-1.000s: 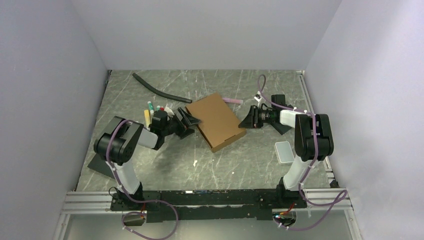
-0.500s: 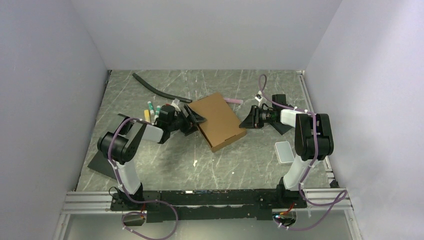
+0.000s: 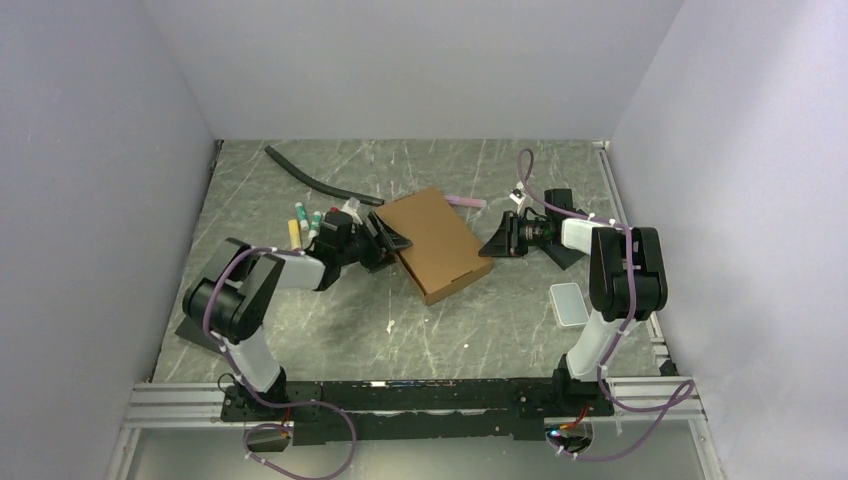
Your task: Fold the paper box
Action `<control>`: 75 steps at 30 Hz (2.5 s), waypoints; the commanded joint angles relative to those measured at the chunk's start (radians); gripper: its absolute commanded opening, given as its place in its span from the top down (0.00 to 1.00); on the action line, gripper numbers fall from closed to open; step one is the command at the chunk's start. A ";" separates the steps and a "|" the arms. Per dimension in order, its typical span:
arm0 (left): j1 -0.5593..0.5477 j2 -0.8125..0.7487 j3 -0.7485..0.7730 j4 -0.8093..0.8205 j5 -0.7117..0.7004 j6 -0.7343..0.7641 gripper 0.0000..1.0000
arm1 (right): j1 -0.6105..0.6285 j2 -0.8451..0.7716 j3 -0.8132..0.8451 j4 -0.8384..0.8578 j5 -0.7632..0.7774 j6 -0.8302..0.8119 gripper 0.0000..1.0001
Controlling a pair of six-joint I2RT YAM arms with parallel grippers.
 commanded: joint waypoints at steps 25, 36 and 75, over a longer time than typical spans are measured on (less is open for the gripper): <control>-0.076 -0.176 0.070 -0.055 -0.058 0.059 0.22 | 0.063 0.029 0.008 -0.118 -0.044 -0.068 0.69; -0.076 -0.240 0.208 -0.373 -0.134 0.281 0.47 | 0.070 -0.005 0.034 -0.169 -0.055 -0.137 0.36; -0.717 0.205 0.871 -1.152 -1.126 1.286 0.30 | -0.270 -0.346 0.091 -0.403 -0.064 -0.403 0.04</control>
